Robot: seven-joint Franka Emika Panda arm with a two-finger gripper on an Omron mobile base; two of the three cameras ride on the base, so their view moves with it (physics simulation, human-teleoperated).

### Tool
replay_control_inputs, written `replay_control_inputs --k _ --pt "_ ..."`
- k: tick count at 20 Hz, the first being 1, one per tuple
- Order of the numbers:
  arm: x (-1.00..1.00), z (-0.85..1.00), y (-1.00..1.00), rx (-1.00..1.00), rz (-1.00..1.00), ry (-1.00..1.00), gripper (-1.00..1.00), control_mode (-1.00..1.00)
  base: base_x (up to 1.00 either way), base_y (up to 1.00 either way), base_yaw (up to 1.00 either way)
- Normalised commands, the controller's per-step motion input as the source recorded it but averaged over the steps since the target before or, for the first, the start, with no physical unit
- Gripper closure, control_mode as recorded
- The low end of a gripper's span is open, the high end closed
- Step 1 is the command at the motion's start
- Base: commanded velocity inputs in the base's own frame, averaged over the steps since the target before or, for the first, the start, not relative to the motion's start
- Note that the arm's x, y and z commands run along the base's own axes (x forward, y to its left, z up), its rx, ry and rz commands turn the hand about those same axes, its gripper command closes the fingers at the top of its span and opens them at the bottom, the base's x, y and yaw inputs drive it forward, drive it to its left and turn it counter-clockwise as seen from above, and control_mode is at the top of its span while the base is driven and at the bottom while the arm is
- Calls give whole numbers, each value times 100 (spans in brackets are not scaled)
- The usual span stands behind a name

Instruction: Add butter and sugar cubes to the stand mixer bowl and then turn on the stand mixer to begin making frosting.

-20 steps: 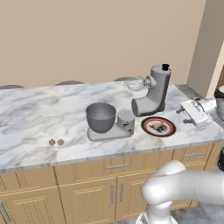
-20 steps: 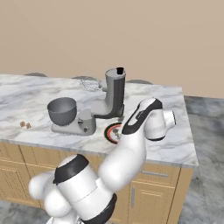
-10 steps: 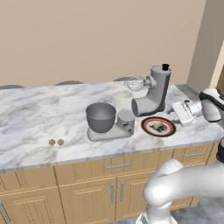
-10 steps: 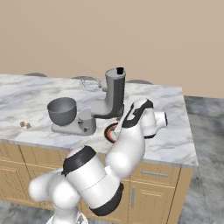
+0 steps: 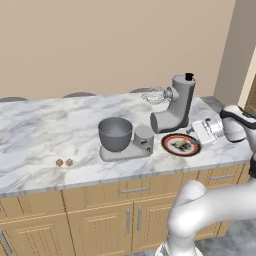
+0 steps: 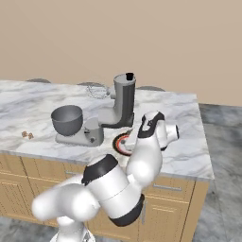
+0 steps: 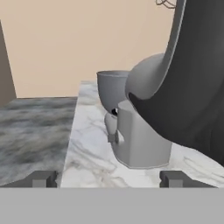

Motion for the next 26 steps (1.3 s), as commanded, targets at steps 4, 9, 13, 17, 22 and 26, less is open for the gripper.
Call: replay_control_inputs --k 4,9,13,17,22,26 --pt "21 -35 -2 0 0 0 -100 -100 0 0 0" --pt "23 -34 -1 0 1 0 -100 -100 0 0 0" --pt "23 -32 -3 0 1 0 -100 -100 0 0 0" --pt "16 -25 -3 0 2 0 -100 -100 0 0 0" --pt "20 -18 0 0 0 -1 -100 -100 0 0 0" --pt "24 -13 0 0 0 -2 -100 -100 0 0 0"
